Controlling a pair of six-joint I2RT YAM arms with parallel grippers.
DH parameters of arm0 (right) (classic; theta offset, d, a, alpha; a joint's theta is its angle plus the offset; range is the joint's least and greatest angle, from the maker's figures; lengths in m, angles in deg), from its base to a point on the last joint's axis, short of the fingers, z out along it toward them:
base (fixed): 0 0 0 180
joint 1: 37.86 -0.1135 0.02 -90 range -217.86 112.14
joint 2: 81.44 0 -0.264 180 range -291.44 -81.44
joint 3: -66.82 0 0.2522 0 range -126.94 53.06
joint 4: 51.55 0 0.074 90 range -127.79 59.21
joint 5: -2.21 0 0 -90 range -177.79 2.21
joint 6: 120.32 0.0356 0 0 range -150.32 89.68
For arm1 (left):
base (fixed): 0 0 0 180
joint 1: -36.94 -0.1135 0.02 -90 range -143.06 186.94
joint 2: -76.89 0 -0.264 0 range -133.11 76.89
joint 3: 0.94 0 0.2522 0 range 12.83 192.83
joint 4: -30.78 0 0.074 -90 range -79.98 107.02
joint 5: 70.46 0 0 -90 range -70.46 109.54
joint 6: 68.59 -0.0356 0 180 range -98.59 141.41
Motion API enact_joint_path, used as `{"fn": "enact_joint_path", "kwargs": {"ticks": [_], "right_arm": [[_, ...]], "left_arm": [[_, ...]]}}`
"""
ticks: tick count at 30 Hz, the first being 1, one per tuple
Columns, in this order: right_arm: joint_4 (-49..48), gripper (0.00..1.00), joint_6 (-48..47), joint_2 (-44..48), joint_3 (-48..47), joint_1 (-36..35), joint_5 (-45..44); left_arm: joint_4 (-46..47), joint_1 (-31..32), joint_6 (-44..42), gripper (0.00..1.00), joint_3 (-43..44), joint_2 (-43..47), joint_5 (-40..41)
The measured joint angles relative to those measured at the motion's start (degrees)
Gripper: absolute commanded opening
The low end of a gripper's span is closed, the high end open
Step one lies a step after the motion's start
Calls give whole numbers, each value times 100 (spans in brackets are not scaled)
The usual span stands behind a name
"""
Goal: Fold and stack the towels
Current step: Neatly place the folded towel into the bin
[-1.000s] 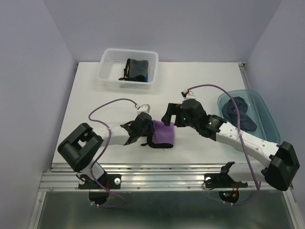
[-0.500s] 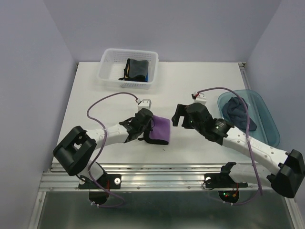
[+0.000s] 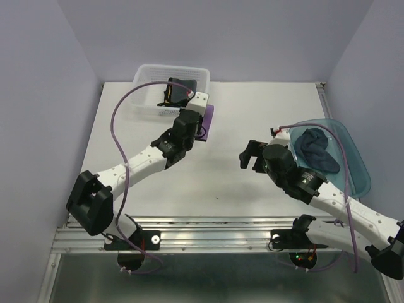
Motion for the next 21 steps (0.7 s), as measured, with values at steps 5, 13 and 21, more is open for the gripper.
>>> {"fn": "enact_joint_path", "kwargs": {"ticks": [5, 13, 21], "right_arm": [[-7, 100, -35, -243, 28, 0, -203], [-24, 100, -31, -376, 68, 0, -555], [-33, 100, -35, -459, 68, 0, -874]], "left_arm": [[-76, -800, -597, 0, 962, -479, -568], [-361, -1733, -1054, 0, 3171, -2052, -1058], [-1021, -1882, -1128, 0, 5274, -3768, -1423]]}}
